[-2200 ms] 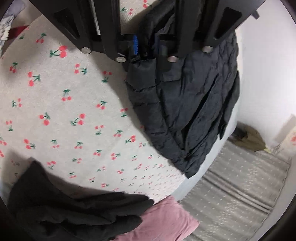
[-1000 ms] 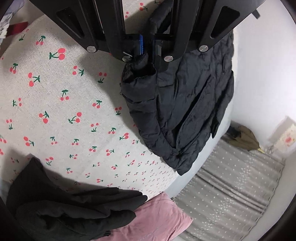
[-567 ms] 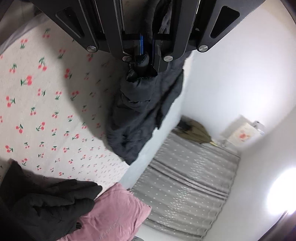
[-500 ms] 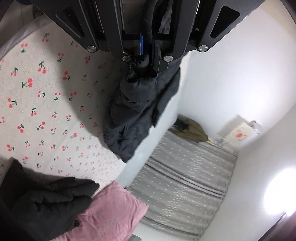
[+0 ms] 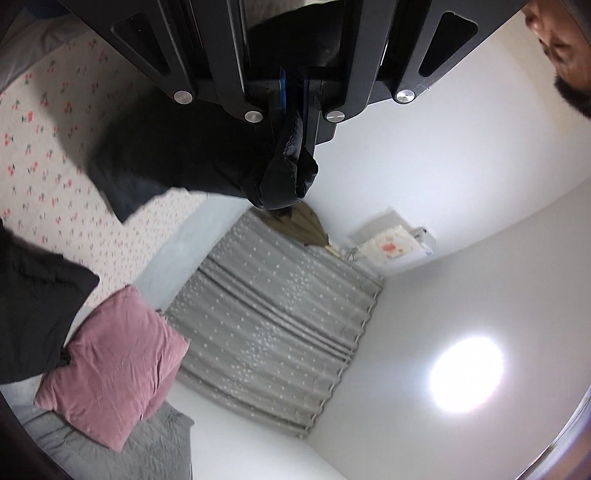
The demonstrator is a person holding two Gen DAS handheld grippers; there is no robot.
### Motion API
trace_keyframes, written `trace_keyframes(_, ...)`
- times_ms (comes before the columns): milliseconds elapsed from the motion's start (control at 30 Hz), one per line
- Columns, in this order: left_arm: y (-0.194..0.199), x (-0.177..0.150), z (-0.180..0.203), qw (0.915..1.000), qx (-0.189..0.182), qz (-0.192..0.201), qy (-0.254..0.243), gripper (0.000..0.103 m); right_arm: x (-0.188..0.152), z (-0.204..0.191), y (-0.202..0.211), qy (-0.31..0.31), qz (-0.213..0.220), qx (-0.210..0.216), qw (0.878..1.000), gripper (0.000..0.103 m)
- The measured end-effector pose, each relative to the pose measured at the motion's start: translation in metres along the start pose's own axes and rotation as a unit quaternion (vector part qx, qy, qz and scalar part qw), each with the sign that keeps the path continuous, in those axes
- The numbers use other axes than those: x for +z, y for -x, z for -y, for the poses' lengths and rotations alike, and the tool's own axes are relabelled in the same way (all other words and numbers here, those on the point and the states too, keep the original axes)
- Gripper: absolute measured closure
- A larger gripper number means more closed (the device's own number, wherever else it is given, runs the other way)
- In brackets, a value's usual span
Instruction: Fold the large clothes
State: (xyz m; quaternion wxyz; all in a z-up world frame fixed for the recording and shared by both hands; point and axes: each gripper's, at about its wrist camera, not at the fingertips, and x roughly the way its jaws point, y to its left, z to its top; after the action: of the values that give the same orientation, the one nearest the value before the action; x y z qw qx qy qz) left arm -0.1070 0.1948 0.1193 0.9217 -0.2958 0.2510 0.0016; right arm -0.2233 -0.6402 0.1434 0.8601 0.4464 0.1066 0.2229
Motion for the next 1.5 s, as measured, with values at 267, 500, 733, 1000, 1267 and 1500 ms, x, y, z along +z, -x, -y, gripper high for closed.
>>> trace_keyframes(267,-0.182,0.067,0.028,0.9953,0.06,-0.054,0.053,0.092,0.058,0.061,-0.127,-0.059,-0.003,-0.078,0.995,0.094)
trace_keyframes(500,-0.298,0.075,-0.027,0.978,0.027,-0.108,0.176,0.072,0.082,0.173,-0.236,-0.081,-0.033,-0.286,0.954,0.069)
trace_keyframes(733,-0.331,0.068,-0.061,0.9717,0.074,-0.148,0.168,0.058,0.091,0.21,-0.232,0.002,-0.05,-0.358,0.932,0.035)
trace_keyframes(1000,-0.371,0.038,-0.016,0.9694,0.079,-0.224,0.064,0.052,0.044,0.229,-0.301,0.071,-0.255,-0.371,0.89,0.042)
trace_keyframes(1267,-0.392,0.054,0.004,0.9779,0.119,-0.171,0.012,0.095,0.056,0.2,-0.309,0.12,-0.176,-0.368,0.905,0.097)
trace_keyframes(1500,-0.429,0.037,0.0,0.9689,0.168,-0.179,-0.024,0.095,0.039,0.217,-0.355,0.16,-0.171,-0.443,0.865,0.097)
